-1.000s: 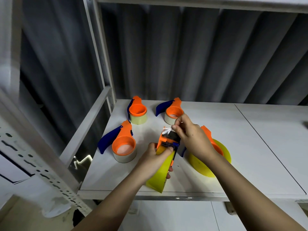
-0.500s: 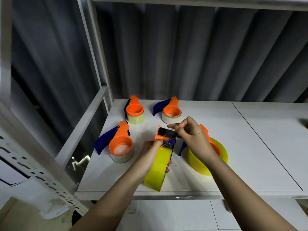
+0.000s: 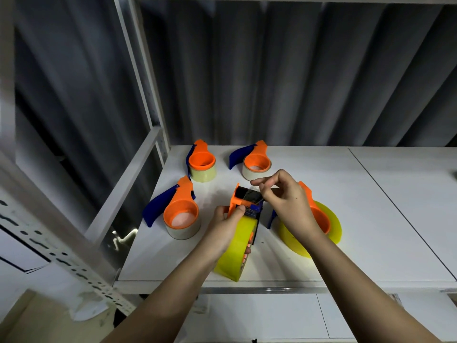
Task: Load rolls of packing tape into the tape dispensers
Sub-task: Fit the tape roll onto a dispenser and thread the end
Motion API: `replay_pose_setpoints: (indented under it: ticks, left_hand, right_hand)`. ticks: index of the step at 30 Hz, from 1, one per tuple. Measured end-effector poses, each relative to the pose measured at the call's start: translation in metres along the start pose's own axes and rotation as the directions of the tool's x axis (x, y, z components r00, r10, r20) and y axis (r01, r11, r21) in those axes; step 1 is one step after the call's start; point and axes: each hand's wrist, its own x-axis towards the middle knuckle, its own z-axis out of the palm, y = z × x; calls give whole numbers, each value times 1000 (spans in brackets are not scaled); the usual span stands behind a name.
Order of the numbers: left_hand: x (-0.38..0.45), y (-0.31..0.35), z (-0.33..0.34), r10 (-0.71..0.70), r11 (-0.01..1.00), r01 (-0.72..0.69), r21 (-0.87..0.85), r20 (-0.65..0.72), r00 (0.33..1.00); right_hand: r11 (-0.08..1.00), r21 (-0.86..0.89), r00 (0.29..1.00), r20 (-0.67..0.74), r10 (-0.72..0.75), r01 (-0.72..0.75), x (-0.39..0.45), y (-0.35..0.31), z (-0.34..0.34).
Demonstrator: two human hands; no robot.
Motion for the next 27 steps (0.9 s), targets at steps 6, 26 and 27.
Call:
replay_pose_setpoints:
  ticks: [6, 26, 27]
  left_hand:
    - [0, -1, 0, -21, 1000, 21, -12, 30, 999]
    - [6, -9, -2, 0, 1000, 0, -6, 14, 1000]
    - [4, -8, -2, -11, 1000, 12, -28, 26, 1000]
  right_hand:
    - [1000, -11, 1000, -1, 5, -5, 2, 1, 2]
    - [909, 281, 883, 440, 162, -307, 32, -11, -16]
    - [907, 286, 878, 452, 156, -308, 32, -10, -15]
